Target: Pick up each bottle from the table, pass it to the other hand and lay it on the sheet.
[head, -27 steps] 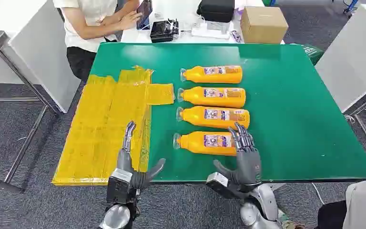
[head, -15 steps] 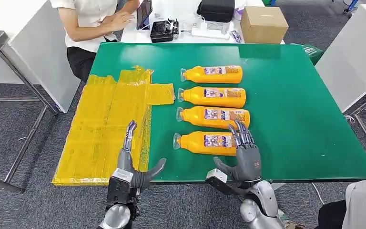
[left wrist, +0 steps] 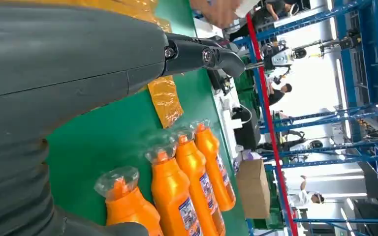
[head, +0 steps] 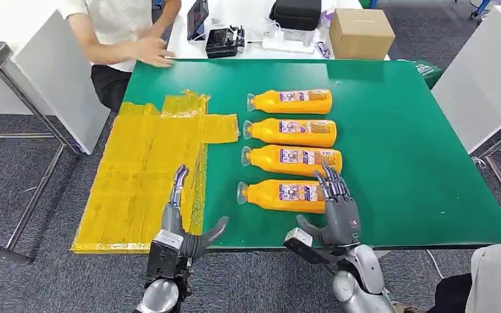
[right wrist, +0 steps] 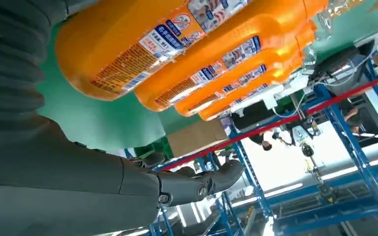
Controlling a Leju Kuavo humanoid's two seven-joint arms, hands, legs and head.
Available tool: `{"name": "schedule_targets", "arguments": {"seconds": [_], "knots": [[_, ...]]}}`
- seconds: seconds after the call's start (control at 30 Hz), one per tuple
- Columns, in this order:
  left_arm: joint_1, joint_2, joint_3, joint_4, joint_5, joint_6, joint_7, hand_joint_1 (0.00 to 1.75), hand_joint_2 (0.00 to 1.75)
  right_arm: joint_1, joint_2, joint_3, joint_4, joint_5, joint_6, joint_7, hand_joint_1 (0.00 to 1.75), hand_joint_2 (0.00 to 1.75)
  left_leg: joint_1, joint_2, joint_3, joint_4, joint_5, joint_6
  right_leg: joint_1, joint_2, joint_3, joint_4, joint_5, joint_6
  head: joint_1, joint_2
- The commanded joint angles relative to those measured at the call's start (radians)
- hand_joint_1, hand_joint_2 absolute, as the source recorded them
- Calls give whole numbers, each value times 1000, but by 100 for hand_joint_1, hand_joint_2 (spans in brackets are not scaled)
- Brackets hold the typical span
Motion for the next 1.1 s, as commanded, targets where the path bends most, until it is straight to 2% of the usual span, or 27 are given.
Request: {"name": "schedule_targets", "arguments": {"seconds": [0.03,0.13,0.23,0.33,0.47,0.97,1.1], "knots": [[-27,16,-12,37,-5,-14,9,0,175,-49,-36,12,88,19,83,51,0,175,-1,1,5,-2,-1,0,-1,-1,5,-1,-1,-1,0,0],[-33,14,-15,41,-6,-21,13,0,175,-71,-64,21,135,33,138,67,0,175,-1,1,4,-1,-1,0,0,0,4,-1,-1,0,0,0],[-70,4,-16,84,-2,-35,18,0,175,-147,-92,45,241,49,200,85,0,175,-2,2,6,-2,-1,0,-1,0,6,-1,-1,0,0,0],[-92,-9,-19,110,16,-48,13,0,175,-204,-112,59,309,64,195,73,0,175,-1,1,4,-1,0,0,-1,0,4,-1,0,0,0,0],[-100,-11,-27,118,31,-46,6,0,175,-259,-104,76,345,83,223,110,0,175,-2,2,4,-1,0,1,-1,1,4,-1,0,0,0,0],[-102,-11,-29,118,33,-48,6,0,175,-268,-99,81,358,89,227,121,0,175,-1,1,6,-1,0,1,-1,0,6,-1,0,1,0,0],[-105,-12,-32,117,38,-41,7,0,175,-306,-79,85,419,133,177,198,0,175,-1,2,4,-1,0,1,-1,1,4,0,0,1,0,0]]}}
